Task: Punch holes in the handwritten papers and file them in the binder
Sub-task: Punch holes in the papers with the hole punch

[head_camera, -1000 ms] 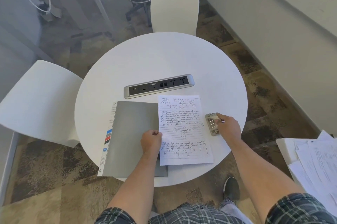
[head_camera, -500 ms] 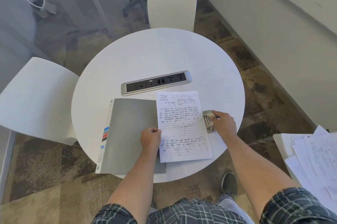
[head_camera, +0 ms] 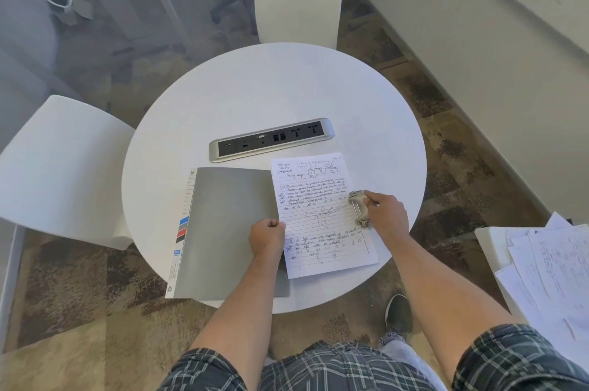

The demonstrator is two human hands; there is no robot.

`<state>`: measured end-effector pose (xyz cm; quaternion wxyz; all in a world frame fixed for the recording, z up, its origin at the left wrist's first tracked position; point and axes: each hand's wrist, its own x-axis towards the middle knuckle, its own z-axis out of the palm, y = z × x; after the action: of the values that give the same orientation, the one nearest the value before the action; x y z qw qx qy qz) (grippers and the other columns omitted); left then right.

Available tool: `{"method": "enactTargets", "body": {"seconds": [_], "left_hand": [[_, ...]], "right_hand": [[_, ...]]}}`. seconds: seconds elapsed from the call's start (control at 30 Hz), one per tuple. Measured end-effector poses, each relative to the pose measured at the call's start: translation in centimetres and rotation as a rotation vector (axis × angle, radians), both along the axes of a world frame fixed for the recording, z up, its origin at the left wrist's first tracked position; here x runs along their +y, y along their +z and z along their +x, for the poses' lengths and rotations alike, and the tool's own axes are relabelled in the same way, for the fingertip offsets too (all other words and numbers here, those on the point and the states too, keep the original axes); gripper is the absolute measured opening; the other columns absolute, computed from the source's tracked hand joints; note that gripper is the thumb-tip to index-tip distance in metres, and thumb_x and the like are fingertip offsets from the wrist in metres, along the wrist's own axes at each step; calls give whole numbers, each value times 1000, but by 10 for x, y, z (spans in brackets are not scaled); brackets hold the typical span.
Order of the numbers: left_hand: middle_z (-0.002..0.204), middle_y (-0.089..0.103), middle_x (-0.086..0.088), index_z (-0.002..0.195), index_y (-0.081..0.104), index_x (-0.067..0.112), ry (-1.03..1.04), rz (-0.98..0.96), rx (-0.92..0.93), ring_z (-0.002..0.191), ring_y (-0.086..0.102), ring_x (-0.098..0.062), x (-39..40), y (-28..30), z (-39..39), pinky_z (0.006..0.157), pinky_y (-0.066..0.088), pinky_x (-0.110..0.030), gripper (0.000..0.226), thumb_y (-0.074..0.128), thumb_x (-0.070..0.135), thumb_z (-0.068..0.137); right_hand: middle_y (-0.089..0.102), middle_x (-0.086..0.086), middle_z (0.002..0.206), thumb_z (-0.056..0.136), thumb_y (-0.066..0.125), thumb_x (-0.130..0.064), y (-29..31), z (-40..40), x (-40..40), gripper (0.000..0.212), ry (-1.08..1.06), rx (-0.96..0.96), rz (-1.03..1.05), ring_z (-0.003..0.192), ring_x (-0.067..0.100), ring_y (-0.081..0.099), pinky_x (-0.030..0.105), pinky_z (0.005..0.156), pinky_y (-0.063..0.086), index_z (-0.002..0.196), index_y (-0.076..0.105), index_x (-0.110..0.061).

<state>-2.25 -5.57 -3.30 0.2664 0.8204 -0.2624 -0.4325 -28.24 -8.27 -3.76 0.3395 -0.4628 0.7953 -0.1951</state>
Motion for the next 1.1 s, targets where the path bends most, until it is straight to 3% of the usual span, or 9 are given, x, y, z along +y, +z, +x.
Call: {"method": "enactTargets", "body": {"seconds": [0.23, 0.33, 0.4, 0.5, 0.63, 0.73, 0.8, 0.9, 1.1], "left_hand": [[86, 76, -3, 75, 69, 19, -32, 6, -17, 89, 73, -28, 0, 1, 2, 82, 61, -38, 16, 70, 12, 88], [87, 76, -4, 78, 70, 18, -50, 13, -31, 88, 73, -28, 0, 2, 3, 82, 61, -38, 11, 71, 13, 89], [84, 75, -2, 78, 70, 18, -70, 15, -45, 87, 73, -27, 1, 4, 3, 79, 60, -35, 12, 70, 14, 89], [82, 74, -1, 80, 72, 16, -87, 29, -83, 84, 72, -26, 2, 6, 3, 75, 58, -33, 8, 70, 15, 88], [83, 76, -5, 81, 75, 10, -107, 32, -136, 74, 65, -24, 2, 6, 0, 70, 56, -32, 9, 67, 11, 86], [80, 75, -5, 80, 74, 9, -126, 18, -149, 71, 64, -24, 3, 6, -3, 68, 56, -32, 10, 67, 8, 86], [78, 74, -3, 82, 75, 10, -135, -6, -145, 73, 67, -24, 3, 6, -3, 69, 56, -32, 9, 68, 10, 88], [72, 71, -5, 78, 73, 4, -138, -28, -149, 64, 57, -23, 3, 3, -3, 63, 49, -29, 18, 65, 11, 92], [76, 75, -9, 76, 74, 5, -149, -28, -137, 66, 57, -23, -1, 1, 1, 64, 48, -28, 20, 65, 10, 92]], "right_hand": [[75, 5, 124, 104, 57, -28, 0, 4, 0, 33, 4, 21, 31, 103, 29, 71, 40, 88, 57, 134, 71, -21], [74, 5, 89, 103, 60, -33, -4, 5, -1, 26, -40, 28, 49, 80, 25, 68, 34, 69, 50, 103, 74, -10], [68, 4, 74, 102, 62, -37, -5, 7, -1, 34, -83, 30, 45, 68, 22, 62, 32, 58, 43, 85, 68, -7], [61, 1, 65, 101, 63, -40, -8, 9, 1, 42, -112, 14, 35, 58, 19, 56, 31, 52, 35, 72, 58, -10], [58, 1, 62, 101, 64, -36, -5, 10, -3, 43, -108, 16, 47, 54, 16, 49, 31, 52, 36, 67, 53, -13], [59, 0, 67, 101, 65, -34, -1, 10, -4, 37, -62, 71, 54, 57, 15, 52, 30, 53, 39, 72, 55, -14], [66, -2, 85, 101, 64, -34, 3, 11, -4, 22, -1, 109, 31, 70, 17, 62, 33, 62, 49, 93, 63, -14], [73, 2, 107, 101, 60, -36, 9, 15, -1, 27, 79, 152, 16, 86, 22, 69, 37, 76, 58, 122, 66, -20], [78, 5, 110, 100, 61, -39, 10, 11, -2, 32, 90, 171, 28, 86, 23, 68, 32, 73, 52, 125, 72, -22]]}}
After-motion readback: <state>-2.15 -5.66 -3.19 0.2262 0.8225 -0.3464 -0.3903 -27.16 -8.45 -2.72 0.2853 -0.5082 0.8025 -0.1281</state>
